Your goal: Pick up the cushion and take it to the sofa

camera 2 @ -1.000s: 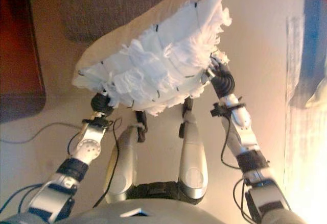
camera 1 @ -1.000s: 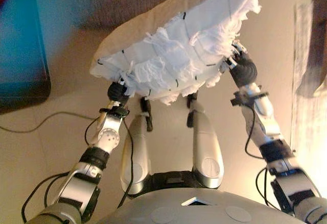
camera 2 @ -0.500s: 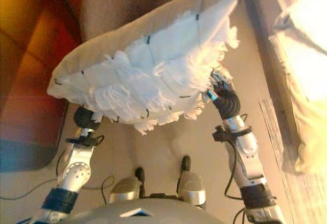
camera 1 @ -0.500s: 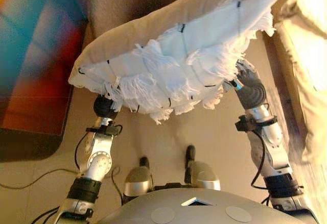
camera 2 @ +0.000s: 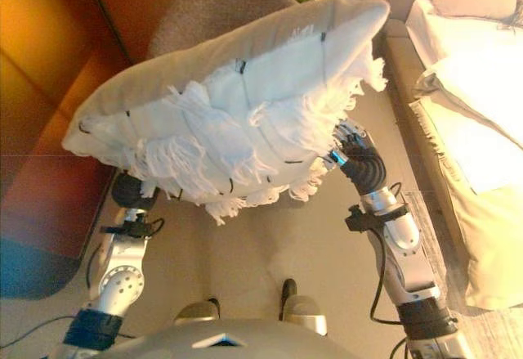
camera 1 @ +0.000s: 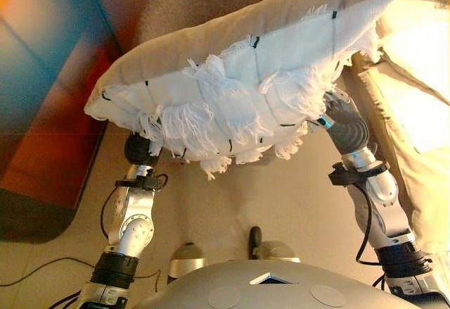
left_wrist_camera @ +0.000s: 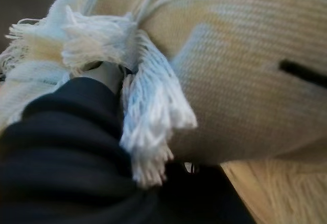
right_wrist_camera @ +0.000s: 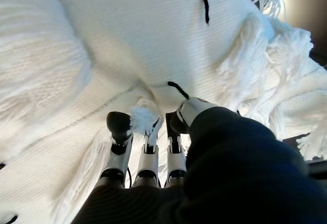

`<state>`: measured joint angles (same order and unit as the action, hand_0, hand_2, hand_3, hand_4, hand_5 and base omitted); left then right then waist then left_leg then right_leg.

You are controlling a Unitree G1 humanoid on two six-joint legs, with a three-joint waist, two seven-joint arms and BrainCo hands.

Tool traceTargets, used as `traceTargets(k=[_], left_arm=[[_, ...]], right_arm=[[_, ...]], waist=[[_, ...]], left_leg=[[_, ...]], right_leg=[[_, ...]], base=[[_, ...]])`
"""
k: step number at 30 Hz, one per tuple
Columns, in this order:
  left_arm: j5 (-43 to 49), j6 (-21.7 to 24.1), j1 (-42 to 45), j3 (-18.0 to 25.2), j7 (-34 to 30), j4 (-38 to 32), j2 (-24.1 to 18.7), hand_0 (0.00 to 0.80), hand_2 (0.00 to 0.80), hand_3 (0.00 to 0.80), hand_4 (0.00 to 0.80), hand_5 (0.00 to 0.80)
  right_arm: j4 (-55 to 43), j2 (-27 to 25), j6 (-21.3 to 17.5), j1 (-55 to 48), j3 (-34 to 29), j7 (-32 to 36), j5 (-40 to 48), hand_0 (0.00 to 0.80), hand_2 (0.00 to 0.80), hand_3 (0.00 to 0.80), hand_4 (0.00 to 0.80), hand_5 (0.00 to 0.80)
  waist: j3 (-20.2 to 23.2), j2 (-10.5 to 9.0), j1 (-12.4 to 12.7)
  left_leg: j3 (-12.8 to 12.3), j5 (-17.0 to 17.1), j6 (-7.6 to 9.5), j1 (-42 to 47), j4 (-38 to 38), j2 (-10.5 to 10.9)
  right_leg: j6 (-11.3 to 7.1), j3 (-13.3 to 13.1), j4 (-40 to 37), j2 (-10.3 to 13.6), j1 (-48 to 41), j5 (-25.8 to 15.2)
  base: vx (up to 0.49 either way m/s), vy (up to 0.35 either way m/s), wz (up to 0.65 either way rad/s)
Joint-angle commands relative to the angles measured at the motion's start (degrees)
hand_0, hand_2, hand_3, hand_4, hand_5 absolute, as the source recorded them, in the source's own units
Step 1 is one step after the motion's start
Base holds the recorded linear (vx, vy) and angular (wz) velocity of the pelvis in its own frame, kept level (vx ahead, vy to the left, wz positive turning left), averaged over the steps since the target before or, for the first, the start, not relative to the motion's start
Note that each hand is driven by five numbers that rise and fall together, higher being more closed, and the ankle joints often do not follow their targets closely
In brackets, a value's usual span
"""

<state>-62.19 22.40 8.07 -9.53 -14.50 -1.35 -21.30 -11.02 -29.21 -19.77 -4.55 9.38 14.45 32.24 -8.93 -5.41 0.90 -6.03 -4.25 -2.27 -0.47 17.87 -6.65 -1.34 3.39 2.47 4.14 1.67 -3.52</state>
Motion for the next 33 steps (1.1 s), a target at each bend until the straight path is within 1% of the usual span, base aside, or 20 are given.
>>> traceTargets(k=[1, 4, 6, 7, 9, 11, 13, 15, 16, 17, 18, 19, 21, 23, 24, 25, 26, 28, 32, 33], left_arm=[[1.1, 2.5, -6.4, -3.4, -4.2, -10.3, 1.8, 0.8, 0.8, 0.8, 0.8, 0.8], [1.0, 4.0, -7.3, -3.9, -3.6, -10.1, 2.0, 0.8, 0.8, 0.8, 0.8, 0.8], [1.5, 4.7, -7.5, -4.7, -3.0, -9.8, 2.3, 0.8, 0.8, 0.8, 0.8, 0.8], [1.6, 5.2, -7.4, -5.2, -2.8, -9.7, 2.2, 0.8, 0.8, 0.8, 0.8, 0.8], [1.5, 5.5, -6.2, -5.5, -2.7, -9.8, 2.5, 0.8, 0.8, 0.8, 0.8, 0.8], [1.5, 5.9, -5.1, -5.7, -2.8, -10.1, 2.7, 0.8, 0.8, 0.8, 0.8, 0.8], [1.2, 6.1, -4.8, -5.7, -3.0, -10.1, 2.8, 0.8, 0.8, 0.8, 0.8, 0.8], [0.9, 6.8, -5.5, -6.1, -3.9, -9.2, 3.2, 0.8, 0.8, 0.8, 0.8, 0.8], [1.0, 7.0, -6.0, -6.3, -4.2, -8.8, 3.2, 0.8, 0.8, 0.8, 0.8, 0.8], [1.1, 6.9, -7.1, -6.4, -3.7, -8.9, 2.9, 0.8, 0.8, 0.8, 0.8, 0.8], [1.1, 6.5, -7.5, -6.4, -3.2, -9.2, 2.7, 0.8, 0.8, 0.8, 0.8, 0.8], [1.1, 5.6, -8.2, -6.4, -2.2, -9.1, 2.3, 0.8, 0.8, 0.8, 0.8, 0.8], [1.2, 4.3, -8.2, -6.2, -2.7, -8.4, 2.4, 0.8, 0.8, 0.8, 0.8, 0.8], [3.5, 3.2, -6.9, -5.7, -2.9, -9.4, 2.1, 0.8, 0.8, 0.8, 0.8, 0.8], [3.4, 2.9, -6.3, -5.4, -3.0, -9.9, 1.8, 0.8, 0.8, 0.8, 0.8, 0.8], [2.6, 2.0, -5.4, -4.7, -3.2, -10.5, 1.0, 0.8, 0.8, 0.8, 0.8, 0.8], [2.5, 1.1, -5.3, -3.8, -3.3, -10.2, 1.0, 0.8, 0.8, 0.8, 0.8, 0.8], [1.7, 0.3, -6.5, -3.1, -3.8, -8.9, 0.5, 0.8, 0.8, 0.8, 0.8, 0.8], [2.0, -1.2, -7.2, -1.9, -5.5, -8.6, 0.6, 0.8, 0.8, 0.8, 0.8, 0.8], [2.1, -1.0, -7.1, -2.4, -5.2, -8.8, 0.6, 0.8, 0.8, 0.8, 0.8, 0.8]], right_arm=[[-6.4, 0.1, -4.7, 6.6, 3.8, 3.0, -1.2, 0.8, 0.8, 0.8, 0.8, 0.8], [-5.8, 0.2, -5.2, 8.1, 4.9, 1.5, -2.4, 0.8, 0.8, 0.8, 0.8, 0.8], [-5.0, 0.3, -5.4, 8.4, 5.4, 0.6, -2.9, 0.8, 0.8, 0.8, 0.8, 0.8], [-4.9, 0.4, -5.3, 8.3, 5.7, 0.6, -2.8, 0.8, 0.8, 0.8, 0.8, 0.8], [-5.6, 0.5, -4.6, 7.4, 6.1, 0.5, -3.3, 0.8, 0.8, 0.8, 0.8, 0.8], [-6.0, 0.5, -3.9, 6.7, 6.5, 0.5, -3.6, 0.8, 0.8, 0.8, 0.8, 0.8], [-5.9, 0.4, -3.8, 6.6, 6.6, 0.6, -3.4, 0.8, 0.8, 0.8, 0.8, 0.8], [-5.5, 0.2, -4.5, 6.7, 6.5, 0.9, -2.6, 0.8, 0.8, 0.8, 0.8, 0.8], [-5.4, 0.0, -4.9, 6.9, 6.5, 0.7, -2.5, 0.8, 0.8, 0.8, 0.8, 0.8], [-5.4, -0.6, -5.0, 7.5, 6.4, 0.3, -2.0, 0.8, 0.8, 0.8, 0.8, 0.8], [-5.5, -0.6, -5.0, 7.6, 6.3, 0.1, -2.0, 0.8, 0.8, 0.8, 0.8, 0.8], [-5.2, -0.6, -5.3, 7.4, 5.8, 0.1, -1.2, 0.8, 0.8, 0.8, 0.8, 0.8], [-5.3, 0.1, -4.5, 6.3, 5.0, 0.2, -0.3, 0.8, 0.8, 0.8, 0.8, 0.8], [-5.7, 1.6, -3.9, 5.2, 4.9, -0.1, -1.0, 0.8, 0.8, 0.8, 0.8, 0.8], [-6.0, 1.9, -3.8, 4.9, 4.7, -0.1, -1.4, 0.8, 0.8, 0.8, 0.8, 0.8], [-6.6, 2.7, -4.2, 3.7, 4.8, -0.8, -3.0, 0.8, 0.8, 0.8, 0.8, 0.8], [-6.6, 3.0, -4.0, 3.9, 5.2, -1.6, -3.7, 0.8, 0.8, 0.8, 0.8, 0.8], [-5.9, 3.4, -3.7, 4.2, 5.3, -2.3, -3.6, 0.8, 0.8, 0.8, 0.8, 0.8], [-4.7, 4.1, -3.5, 4.5, 4.4, -2.5, -3.8, 0.8, 0.8, 0.8, 0.8, 0.8], [-4.4, 4.2, -4.4, 4.3, 4.5, -2.7, -3.8, 0.8, 0.8, 0.8, 0.8, 0.8]], waist=[[-0.8, 0.26, 0.1], [-1.6, 2.31, 1.1], [-1.4, 3.63, 1.7], [-1.2, 4.25, 2.3], [-1.0, 4.67, 2.9], [-0.9, 5.06, 3.7], [-1.0, 5.02, 3.8], [-1.8, 5.22, 4.1], [-2.0, 5.04, 4.1], [-1.9, 4.63, 3.8], [-1.9, 4.51, 3.6], [-1.4, 4.16, 3.4], [-0.1, 2.81, 3.6], [1.7, 1.22, 4.6], [2.1, 0.96, 4.8], [2.9, 0.48, 5.2], [3.4, 0.5, 5.2], [3.6, 0.86, 4.3], [2.5, 1.82, 3.5], [1.9, 2.21, 2.8]], left_leg=[[0.8, 6.7, 1.31, -9.9, 8.0, 3.6], [0.7, 10.4, 0.3, -11.2, -1.9, 5.8], [0.6, 13.7, -0.32, -11.1, -12.6, 6.4], [1.3, 16.0, -0.85, -11.5, -17.0, 6.7], [2.8, 18.1, -1.4, -12.1, -20.8, 6.5], [4.9, 18.8, -2.11, -14.0, -22.9, 5.2], [5.8, 18.8, -2.39, -15.0, -22.9, 4.7], [6.8, 19.5, -3.08, -15.8, -22.9, 2.2], [6.7, 19.1, -3.01, -15.6, -22.7, 1.7], [5.0, 15.8, -2.2, -14.7, -22.3, 1.5], [3.7, 15.4, -2.15, -14.4, -21.8, 1.4], [2.4, 14.8, -1.61, -13.9, -21.1, 1.5], [2.3, 13.4, -0.1, -13.7, -17.5, 3.2], [3.3, 10.9, 2.32, -12.7, -15.4, 6.1], [3.2, 10.3, 2.94, -12.6, -14.8, 6.7], [3.6, 9.5, 4.01, -11.9, -14.4, 8.1], [3.5, 8.8, 4.64, -11.0, -14.4, 8.6], [3.7, 8.6, 4.82, -9.5, -15.0, 9.2], [2.7, 7.6, 4.12, -5.5, -15.5, 9.3], [3.2, 7.1, 3.91, -3.7, -15.7, 9.0]], right_leg=[[2.43, 0.9, -0.4, -4.2, -8.1, 5.2], [2.34, -0.4, 0.9, -6.5, -8.8, 7.4], [2.17, -0.9, 0.9, -7.9, -10.8, 8.7], [2.23, -1.2, 1.3, -8.7, -11.9, 9.7], [2.58, -2.3, 2.7, -9.6, -13.0, 11.5], [3.35, -2.8, 5.6, -10.3, -13.2, 14.3], [3.54, -2.7, 7.4, -10.3, -13.0, 15.8], [3.48, -1.9, 12.5, -9.8, -12.4, 19.8], [3.22, -1.5, 13.7, -9.3, -12.3, 20.5], [2.3, -0.5, 15.7, -7.7, -11.7, 20.4], [1.98, -0.1, 16.5, -7.1, -11.6, 20.6], [0.68, 0.6, 19.6, -5.4, -12.4, 19.8], [-1.52, 0.9, 22.1, -3.2, -13.9, 16.1], [-4.68, 1.5, 25.5, -0.9, -15.3, 9.2], [-5.24, 1.5, 27.5, -0.5, -15.0, 7.4], [-6.25, 1.1, 29.9, 0.2, -14.2, 2.9], [-6.36, 0.5, 30.2, -0.1, -12.3, 1.0], [-6.02, -0.4, 27.3, -2.2, -8.7, 2.2], [-4.62, 6.7, 16.7, -0.9, -3.3, 4.1], [-3.71, 6.9, 12.6, -1.1, -1.3, 4.2]], base=[[0.091, 0.02, 0.03], [0.188, 0.05, -0.42], [0.378, 0.102, -0.36], [0.421, 0.082, 0.69], [0.475, 0.085, 0.47], [0.556, 0.12, 0.18], [0.439, 0.119, -0.04], [0.677, 0.225, -0.29], [0.705, 0.282, -0.39], [0.555, 0.243, -0.43], [0.728, 0.32, -0.45], [0.781, 0.306, -0.37], [0.779, 0.276, -0.18], [0.706, 0.22, -0.09], [0.664, 0.185, 0.03], [0.574, 0.158, 0.12], [0.61, 0.162, 0.13], [0.416, 0.108, 0.15], [0.273, 0.033, 0.21], [0.268, -0.036, 0.07]])
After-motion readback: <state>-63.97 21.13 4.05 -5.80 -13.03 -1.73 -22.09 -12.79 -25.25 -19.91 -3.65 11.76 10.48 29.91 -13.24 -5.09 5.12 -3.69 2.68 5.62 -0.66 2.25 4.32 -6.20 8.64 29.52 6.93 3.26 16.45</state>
